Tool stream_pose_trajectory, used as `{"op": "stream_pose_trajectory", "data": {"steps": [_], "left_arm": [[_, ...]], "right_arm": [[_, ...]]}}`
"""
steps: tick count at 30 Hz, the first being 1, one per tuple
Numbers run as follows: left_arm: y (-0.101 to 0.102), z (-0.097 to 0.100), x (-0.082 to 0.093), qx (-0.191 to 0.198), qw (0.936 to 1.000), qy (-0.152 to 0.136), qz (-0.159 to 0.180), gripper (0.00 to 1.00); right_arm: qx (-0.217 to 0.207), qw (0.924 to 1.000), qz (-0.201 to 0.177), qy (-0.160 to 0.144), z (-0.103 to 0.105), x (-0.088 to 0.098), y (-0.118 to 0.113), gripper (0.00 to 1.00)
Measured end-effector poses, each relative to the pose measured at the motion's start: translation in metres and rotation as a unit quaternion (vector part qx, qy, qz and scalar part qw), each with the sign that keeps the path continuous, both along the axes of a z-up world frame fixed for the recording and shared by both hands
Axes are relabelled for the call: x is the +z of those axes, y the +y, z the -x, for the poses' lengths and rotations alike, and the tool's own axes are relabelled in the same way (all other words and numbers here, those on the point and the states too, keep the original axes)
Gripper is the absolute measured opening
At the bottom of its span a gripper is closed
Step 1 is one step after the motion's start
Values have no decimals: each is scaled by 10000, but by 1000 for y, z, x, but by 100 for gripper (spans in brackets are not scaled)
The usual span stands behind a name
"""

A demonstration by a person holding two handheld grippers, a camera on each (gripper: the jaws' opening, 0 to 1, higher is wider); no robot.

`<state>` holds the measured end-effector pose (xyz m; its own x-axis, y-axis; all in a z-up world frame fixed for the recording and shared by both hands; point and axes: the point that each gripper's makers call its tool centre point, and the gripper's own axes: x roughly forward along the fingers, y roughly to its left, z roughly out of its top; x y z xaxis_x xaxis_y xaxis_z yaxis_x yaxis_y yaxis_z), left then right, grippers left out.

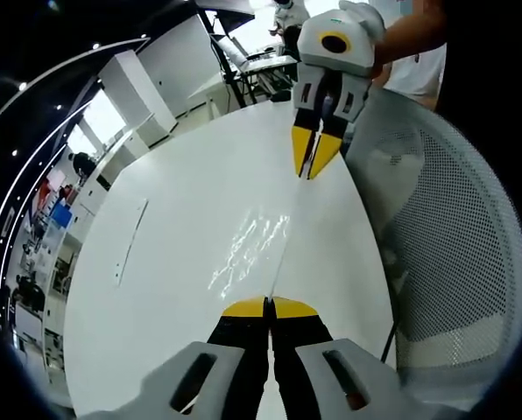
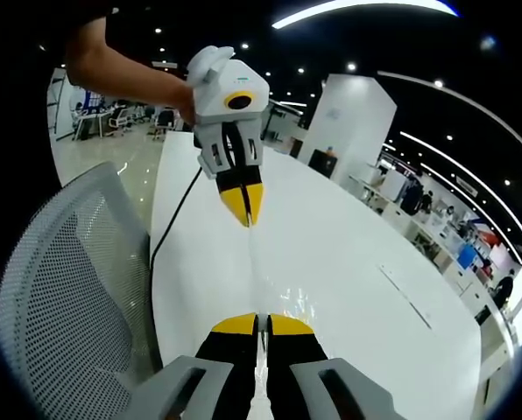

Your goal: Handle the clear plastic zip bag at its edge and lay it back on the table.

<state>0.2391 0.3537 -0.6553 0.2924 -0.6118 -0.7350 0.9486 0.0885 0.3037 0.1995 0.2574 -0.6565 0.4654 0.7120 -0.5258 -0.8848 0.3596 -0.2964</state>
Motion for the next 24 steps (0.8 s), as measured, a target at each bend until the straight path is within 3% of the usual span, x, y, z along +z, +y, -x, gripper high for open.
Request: {"op": "stream_pose_trajectory", "data": {"steps": [19,24], "left_arm": [[4,-4,-1,30,10000,-87,-8,0],[0,0,6,-96,9998,-116,164,0]], "right_arm": [[8,9999,102,39,0,-4,-1,0],[20,9997,188,150,3,-6,-4,0]]}}
